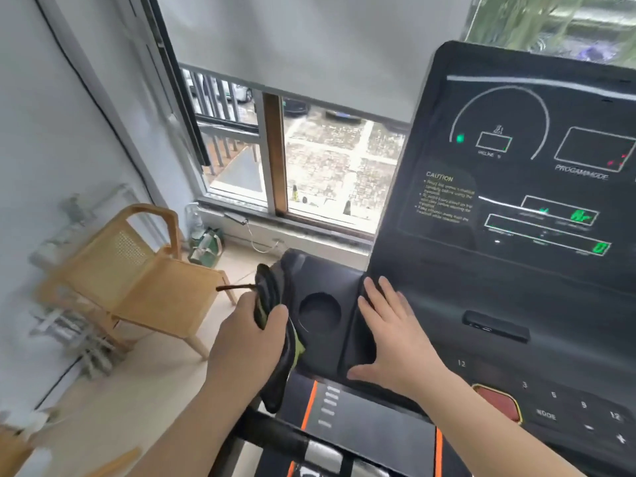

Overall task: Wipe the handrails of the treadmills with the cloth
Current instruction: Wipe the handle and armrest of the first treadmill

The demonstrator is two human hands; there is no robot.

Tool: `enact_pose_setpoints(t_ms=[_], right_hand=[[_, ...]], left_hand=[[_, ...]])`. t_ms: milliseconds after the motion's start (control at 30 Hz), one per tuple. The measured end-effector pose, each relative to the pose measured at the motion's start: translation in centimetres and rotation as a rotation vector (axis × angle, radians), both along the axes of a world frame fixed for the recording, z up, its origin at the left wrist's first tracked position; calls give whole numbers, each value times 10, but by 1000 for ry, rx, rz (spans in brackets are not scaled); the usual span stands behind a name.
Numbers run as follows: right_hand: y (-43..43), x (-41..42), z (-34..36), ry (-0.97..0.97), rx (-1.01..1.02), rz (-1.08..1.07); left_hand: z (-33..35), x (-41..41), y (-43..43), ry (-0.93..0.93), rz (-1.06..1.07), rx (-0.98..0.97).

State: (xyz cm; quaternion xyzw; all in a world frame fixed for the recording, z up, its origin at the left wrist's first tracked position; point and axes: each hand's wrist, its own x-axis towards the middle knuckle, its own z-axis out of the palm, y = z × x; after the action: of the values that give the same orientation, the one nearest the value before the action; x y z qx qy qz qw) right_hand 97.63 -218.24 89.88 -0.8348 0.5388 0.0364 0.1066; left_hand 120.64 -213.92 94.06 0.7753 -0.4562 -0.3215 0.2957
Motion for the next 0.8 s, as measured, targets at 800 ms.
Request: enact_pose_setpoints(t_ms=[800], right_hand=[[-14,9,-29,-65,66,-63]], left_hand=[[-68,-9,-31,-469,-399,62]])
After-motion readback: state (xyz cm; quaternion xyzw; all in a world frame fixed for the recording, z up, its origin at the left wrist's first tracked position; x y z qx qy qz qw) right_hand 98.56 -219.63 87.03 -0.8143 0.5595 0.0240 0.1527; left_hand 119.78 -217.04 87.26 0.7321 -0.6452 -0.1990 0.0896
